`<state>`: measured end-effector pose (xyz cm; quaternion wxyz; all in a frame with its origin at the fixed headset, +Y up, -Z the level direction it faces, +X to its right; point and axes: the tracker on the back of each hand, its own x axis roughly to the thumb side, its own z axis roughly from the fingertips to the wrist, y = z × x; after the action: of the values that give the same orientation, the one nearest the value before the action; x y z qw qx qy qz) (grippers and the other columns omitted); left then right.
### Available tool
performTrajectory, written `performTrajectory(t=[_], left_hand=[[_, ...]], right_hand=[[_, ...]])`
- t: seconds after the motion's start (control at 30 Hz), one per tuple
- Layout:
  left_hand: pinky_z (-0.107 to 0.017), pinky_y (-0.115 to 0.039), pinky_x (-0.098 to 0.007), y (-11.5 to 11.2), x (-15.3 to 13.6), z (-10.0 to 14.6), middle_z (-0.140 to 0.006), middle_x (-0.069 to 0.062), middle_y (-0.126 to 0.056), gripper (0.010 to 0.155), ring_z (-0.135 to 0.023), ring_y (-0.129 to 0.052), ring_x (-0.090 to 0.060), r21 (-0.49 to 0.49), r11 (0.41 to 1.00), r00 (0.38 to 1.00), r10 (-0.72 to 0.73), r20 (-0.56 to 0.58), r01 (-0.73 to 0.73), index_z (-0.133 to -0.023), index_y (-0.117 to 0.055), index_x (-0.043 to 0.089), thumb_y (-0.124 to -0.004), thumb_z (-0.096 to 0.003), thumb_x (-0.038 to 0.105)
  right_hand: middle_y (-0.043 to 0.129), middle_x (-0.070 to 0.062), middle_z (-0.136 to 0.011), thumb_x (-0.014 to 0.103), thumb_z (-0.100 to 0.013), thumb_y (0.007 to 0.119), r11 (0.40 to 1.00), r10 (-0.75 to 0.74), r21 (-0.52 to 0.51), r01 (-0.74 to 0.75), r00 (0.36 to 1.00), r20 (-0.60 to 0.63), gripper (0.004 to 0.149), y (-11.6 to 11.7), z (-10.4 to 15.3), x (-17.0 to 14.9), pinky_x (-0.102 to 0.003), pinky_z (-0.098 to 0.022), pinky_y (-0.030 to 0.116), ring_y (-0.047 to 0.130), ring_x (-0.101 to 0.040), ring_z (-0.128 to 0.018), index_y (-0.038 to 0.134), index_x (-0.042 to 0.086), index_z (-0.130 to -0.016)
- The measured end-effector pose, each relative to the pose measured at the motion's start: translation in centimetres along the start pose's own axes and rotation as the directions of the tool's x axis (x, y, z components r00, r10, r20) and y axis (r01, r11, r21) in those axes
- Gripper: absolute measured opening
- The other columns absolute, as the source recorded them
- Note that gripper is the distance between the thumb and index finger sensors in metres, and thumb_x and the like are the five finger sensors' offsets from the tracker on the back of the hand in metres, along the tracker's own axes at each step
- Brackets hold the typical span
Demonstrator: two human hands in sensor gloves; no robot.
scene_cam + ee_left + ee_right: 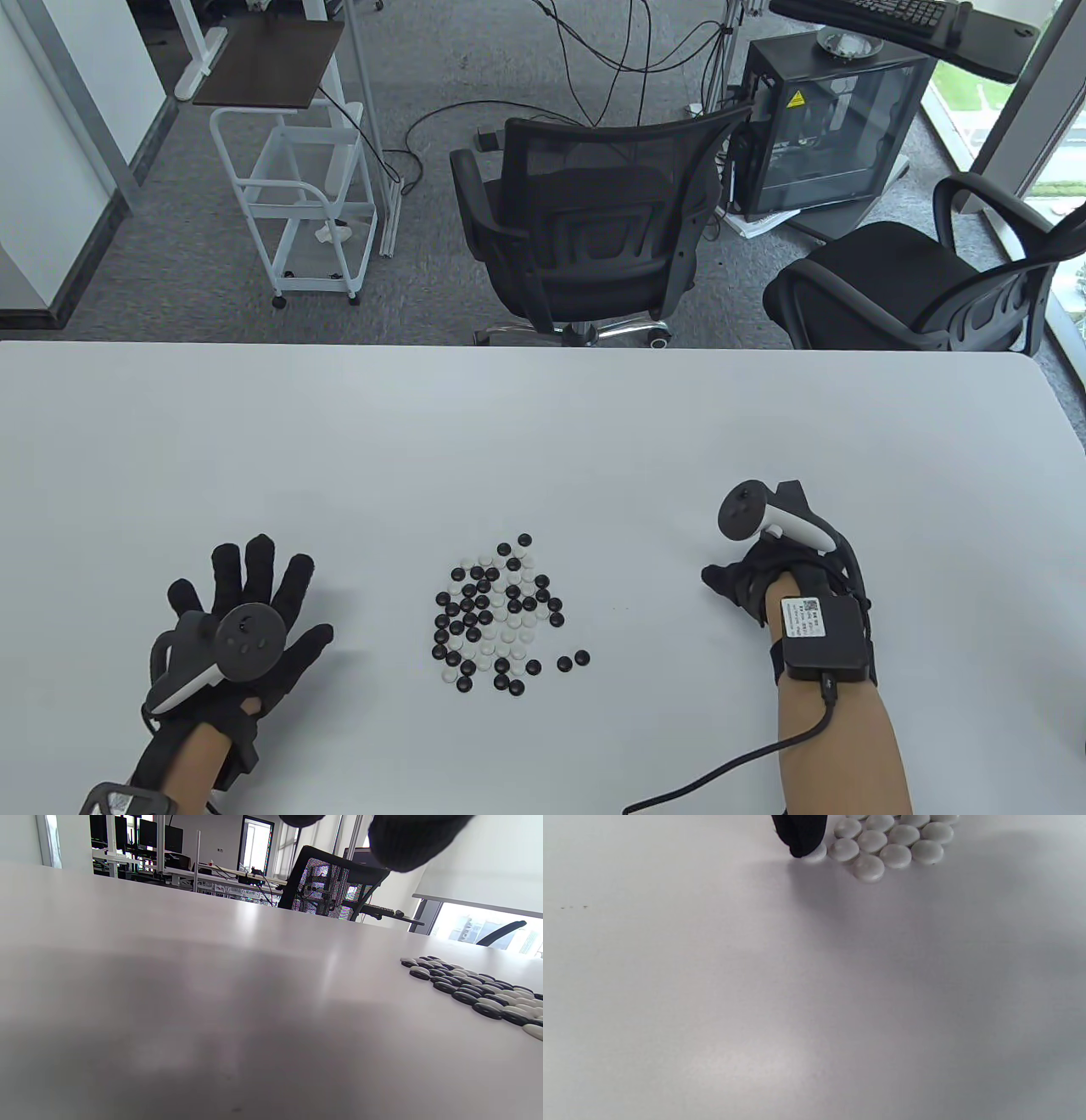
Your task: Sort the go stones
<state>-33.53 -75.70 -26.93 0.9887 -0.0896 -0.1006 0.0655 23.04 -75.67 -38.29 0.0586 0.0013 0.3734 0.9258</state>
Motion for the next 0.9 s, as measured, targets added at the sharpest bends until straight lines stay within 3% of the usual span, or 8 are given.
performTrajectory(t=[0.23, 0.37, 0.6, 0.77, 0.9], left_hand=[[-0.050, 0.004, -0.083, 0.0, 0.1, -0.1, -0.119, -0.027, 0.007, 0.081, -0.101, 0.012, -0.056, -0.008, 1.000, 1.000, -0.001, -0.005, 0.001, -0.121, -0.019, 0.020, -0.056, -0.0613, 0.060], [-0.050, 0.004, -0.083, 0.0, 0.1, -0.1, -0.119, -0.027, 0.007, 0.081, -0.101, 0.012, -0.056, -0.007, 1.000, 1.000, 0.001, -0.003, -0.001, -0.121, -0.019, 0.020, -0.056, -0.0614, 0.060], [-0.050, 0.004, -0.083, 0.0, 0.1, -0.1, -0.119, -0.027, 0.007, 0.081, -0.101, 0.012, -0.056, -0.009, 1.000, 1.000, 0.000, -0.004, 0.000, -0.121, -0.019, 0.020, -0.056, -0.0613, 0.060], [-0.050, 0.004, -0.083, 0.0, 0.1, -0.1, -0.119, -0.027, 0.007, 0.081, -0.101, 0.012, -0.056, -0.005, 1.000, 1.000, 0.000, -0.002, 0.000, -0.121, -0.019, 0.020, -0.056, -0.0613, 0.061], [-0.050, 0.004, -0.083, 0.0, 0.1, 0.0, -0.119, -0.027, 0.007, 0.081, -0.101, 0.012, -0.056, -0.002, 1.000, 1.000, -0.001, 0.002, 0.001, -0.121, -0.019, 0.020, -0.056, -0.0614, 0.060]], right_hand=[[0.008, -0.046, -0.107, 0.046, -0.058, 0.054, 0.999, -0.028, -0.017, 0.028, 1.000, 0.005, 0.068, -0.1, 0.0, -0.6, -0.094, -0.051, 0.016, -0.002, -0.074, -0.085, 0.064, 0.004, -0.109], [0.008, -0.046, -0.107, 0.046, -0.058, 0.054, 1.000, -0.009, -0.029, 0.011, 0.998, 0.057, 0.068, -0.5, 0.3, 0.9, -0.094, -0.051, 0.016, -0.002, -0.074, -0.085, 0.065, 0.003, -0.109], [0.009, -0.046, -0.107, 0.046, -0.058, 0.054, 0.998, 0.053, 0.006, -0.057, 0.949, 0.310, 0.068, 0.1, 1.4, 8.3, -0.094, -0.051, 0.016, -0.001, -0.074, -0.085, 0.070, 0.002, -0.107], [0.009, -0.046, -0.107, 0.046, -0.058, 0.054, 0.988, 0.105, 0.047, -0.145, 0.869, 0.483, 0.068, 1.9, 2.1, 14.8, -0.094, -0.051, 0.017, -0.001, -0.074, -0.085, 0.069, 0.003, -0.107], [0.008, -0.046, -0.107, 0.046, -0.058, 0.054, 0.973, 0.148, 0.064, -0.220, 0.819, 0.555, 0.068, 3.4, 2.3, 18.4, -0.094, -0.051, 0.017, -0.001, -0.074, -0.085, 0.066, 0.003, -0.108]])
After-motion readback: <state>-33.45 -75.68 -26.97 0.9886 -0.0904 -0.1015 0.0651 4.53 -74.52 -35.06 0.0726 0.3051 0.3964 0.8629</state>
